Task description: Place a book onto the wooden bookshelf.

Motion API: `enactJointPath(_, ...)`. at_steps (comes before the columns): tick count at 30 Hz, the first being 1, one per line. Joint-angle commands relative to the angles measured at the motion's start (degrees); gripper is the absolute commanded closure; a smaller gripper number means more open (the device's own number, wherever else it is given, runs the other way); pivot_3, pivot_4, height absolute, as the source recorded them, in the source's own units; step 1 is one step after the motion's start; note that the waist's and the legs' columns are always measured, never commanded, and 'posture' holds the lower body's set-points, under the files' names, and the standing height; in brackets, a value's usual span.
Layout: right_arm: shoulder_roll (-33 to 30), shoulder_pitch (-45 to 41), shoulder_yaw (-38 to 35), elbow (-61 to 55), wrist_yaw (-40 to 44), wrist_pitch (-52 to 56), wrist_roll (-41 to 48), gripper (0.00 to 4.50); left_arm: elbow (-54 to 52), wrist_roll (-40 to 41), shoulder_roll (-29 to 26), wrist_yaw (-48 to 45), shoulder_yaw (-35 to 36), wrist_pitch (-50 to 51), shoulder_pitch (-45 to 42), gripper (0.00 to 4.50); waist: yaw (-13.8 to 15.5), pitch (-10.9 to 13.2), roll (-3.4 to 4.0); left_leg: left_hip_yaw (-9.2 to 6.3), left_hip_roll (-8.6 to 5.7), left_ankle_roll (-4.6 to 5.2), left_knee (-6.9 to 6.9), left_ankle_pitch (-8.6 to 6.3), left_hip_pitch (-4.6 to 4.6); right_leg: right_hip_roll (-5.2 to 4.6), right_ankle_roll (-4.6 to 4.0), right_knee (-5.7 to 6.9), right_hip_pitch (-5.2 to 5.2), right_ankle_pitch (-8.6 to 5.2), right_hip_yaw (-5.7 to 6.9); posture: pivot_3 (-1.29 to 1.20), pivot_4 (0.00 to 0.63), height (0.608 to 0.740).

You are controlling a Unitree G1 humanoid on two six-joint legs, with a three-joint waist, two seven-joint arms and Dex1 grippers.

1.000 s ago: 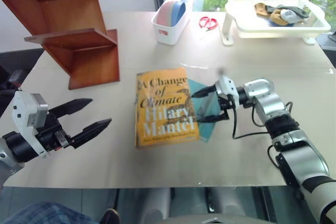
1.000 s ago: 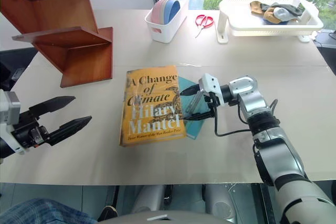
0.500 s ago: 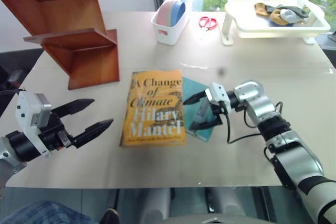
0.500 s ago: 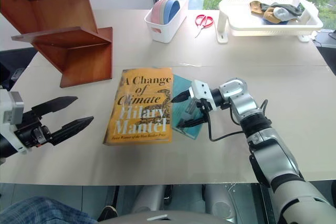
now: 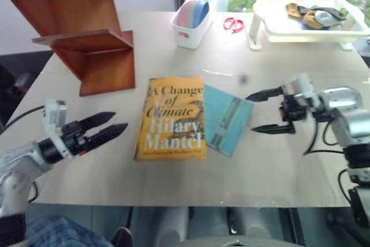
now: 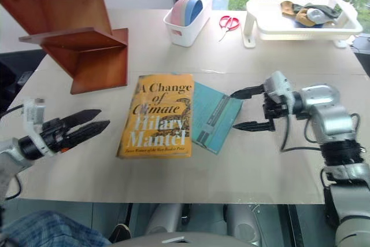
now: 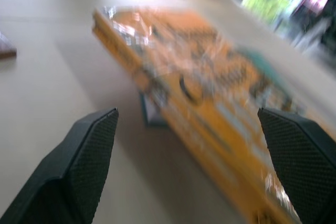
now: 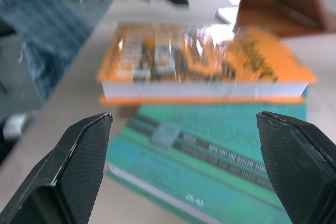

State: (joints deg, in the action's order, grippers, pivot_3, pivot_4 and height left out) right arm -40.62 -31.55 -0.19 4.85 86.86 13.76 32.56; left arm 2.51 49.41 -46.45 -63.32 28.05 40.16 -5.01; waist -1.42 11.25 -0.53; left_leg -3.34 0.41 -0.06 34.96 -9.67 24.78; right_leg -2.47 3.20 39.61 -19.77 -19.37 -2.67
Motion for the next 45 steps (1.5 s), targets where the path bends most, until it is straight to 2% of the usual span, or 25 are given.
enactJointPath(1,-2.4,2.5,-6.2,-6.2,-1.5,6.6,7.6,0.0,8.5,1.0,0.3,-3.3,-2.6,3.4,-5.5,0.03,-0.3,0.0,-0.02,0.01,0.01,0.0,0.0,0.0,0.0,0.1,0.0,0.0,0.0,0.0,-0.01,0.0,0.15,0.74)
enactJointPath(7,-7.7,8.5,-13.0,-15.2,-4.6,18.6,18.0,0.0,22.4,-2.1,-1.8,-10.6,-10.4,10.9,-15.3,0.03,-0.5,0.0,-0.03,0.05,-0.05,0.01,0.04,0.0,0.05,0.17,0.02,0.01,0.0,0.0,-0.03,0.0,0.15,0.74)
enactJointPath(12,-10.1,11.6,-17.5,-18.6,-6.4,24.1,24.0,0.0,29.9,-5.5,-3.3,-18.4,-17.9,16.2,-21.3,0.03,-0.8,0.0,-0.05,0.01,-0.02,0.01,0.05,0.01,0.03,0.25,0.02,0.07,0.0,-0.01,-0.02,0.0,0.15,0.74)
enactJointPath(16,-10.5,13.1,-19.0,-19.4,-7.3,23.6,23.7,0.0,35.6,-8.9,-3.2,-23.8,-22.6,18.3,-25.5,0.03,-0.9,0.0,-0.05,0.05,-0.03,0.01,0.08,0.01,0.03,0.26,0.02,0.08,0.0,-0.01,-0.04,0.0,0.15,0.74)
enactJointPath(24,-10.3,14.2,-18.9,-20.1,-8.8,22.6,22.7,0.0,39.8,-12.0,-1.4,-28.5,-25.8,18.4,-29.6,0.03,-0.7,0.0,-0.06,0.03,-0.03,0.01,0.1,0.01,0.07,0.26,0.03,0.08,-0.01,-0.01,-0.04,0.0,0.15,0.74)
enactJointPath(26,-10.9,14.5,-18.1,-19.8,-8.4,22.0,21.3,0.0,39.6,-11.0,-1.5,-29.1,-26.2,19.9,-29.5,0.62,-0.7,0.0,-0.06,0.04,-0.03,0.01,0.1,0.01,0.09,0.25,0.03,0.08,-0.01,-0.01,-0.04,0.0,0.15,0.74)
enactJointPath(27,-11.2,14.8,-17.7,-19.6,-7.8,21.7,20.6,0.0,39.4,-10.9,-1.7,-29.2,-26.8,20.1,-29.1,0.62,-0.8,0.0,-0.06,0.03,-0.03,0.01,0.1,0.01,0.09,0.26,0.03,0.08,-0.01,-0.01,-0.04,0.0,0.15,0.74)
enactJointPath(28,-11.3,14.9,-17.6,-19.5,-7.5,21.5,20.2,0.0,39.3,-10.9,-1.9,-29.2,-27.2,20.1,-28.8,1.23,-0.7,0.0,-0.06,0.01,-0.02,0.01,0.1,0.01,0.09,0.27,0.03,0.08,-0.02,-0.01,-0.02,0.0,0.15,0.74)
enactJointPath(30,-11.3,14.6,-17.6,-19.1,-7.4,21.6,20.2,0.0,39.7,-11.1,-2.1,-29.2,-27.1,20.4,-28.5,2.15,-0.8,0.0,-0.06,0.01,-0.02,0.01,0.1,0.01,0.08,0.27,0.03,0.09,-0.02,-0.02,-0.03,0.0,0.15,0.74)
enactJointPath(35,-11.1,12.9,-17.0,-18.2,-7.4,21.7,19.9,0.0,39.1,-10.7,-2.8,-29.2,-26.8,20.2,-27.2,4.05,-0.8,0.0,-0.06,0.02,-0.02,0.01,0.11,0.01,0.08,0.26,0.03,0.09,-0.01,-0.01,-0.04,0.0,0.15,0.74)
enactJointPath(36,-11.1,12.7,-16.8,-18.0,-7.2,21.7,19.9,0.0,39.0,-10.8,-2.8,-29.2,-26.6,20.3,-27.1,4.32,-0.8,0.0,-0.06,0.01,-0.02,0.01,0.11,0.01,0.08,0.25,0.03,0.1,-0.01,-0.01,-0.03,0.0,0.15,0.74)
enactJointPath(45,-11.1,11.0,-15.9,-16.4,-6.1,21.3,18.8,0.0,37.6,-10.5,-1.6,-28.3,-23.1,20.6,-26.4,4.41,-0.7,0.0,-0.06,0.0,-0.02,0.01,0.13,0.01,0.08,0.24,0.03,0.11,-0.01,-0.01,-0.02,0.0,0.15,0.74)
